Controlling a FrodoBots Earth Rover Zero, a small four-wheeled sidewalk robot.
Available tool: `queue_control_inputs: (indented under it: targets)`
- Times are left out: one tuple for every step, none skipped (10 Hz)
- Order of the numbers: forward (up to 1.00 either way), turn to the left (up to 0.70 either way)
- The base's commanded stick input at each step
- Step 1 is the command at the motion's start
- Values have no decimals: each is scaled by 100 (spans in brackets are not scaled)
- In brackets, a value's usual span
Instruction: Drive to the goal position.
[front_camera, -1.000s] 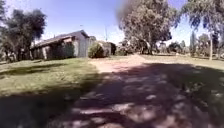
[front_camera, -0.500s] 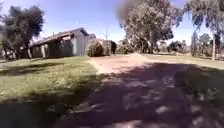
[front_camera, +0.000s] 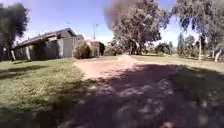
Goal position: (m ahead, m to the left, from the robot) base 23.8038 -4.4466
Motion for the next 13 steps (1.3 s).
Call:
queue_control_inputs:
  targets:
    - [70, 0]
    - [70, -2]
    - [70, -6]
    - [70, -10]
    - [70, -35]
    - [70, -34]
    - [70, -34]
    - [70, 0]
    - [70, 0]
    - [70, 0]
    - [70, 0]
    - [70, 0]
    - [70, 0]
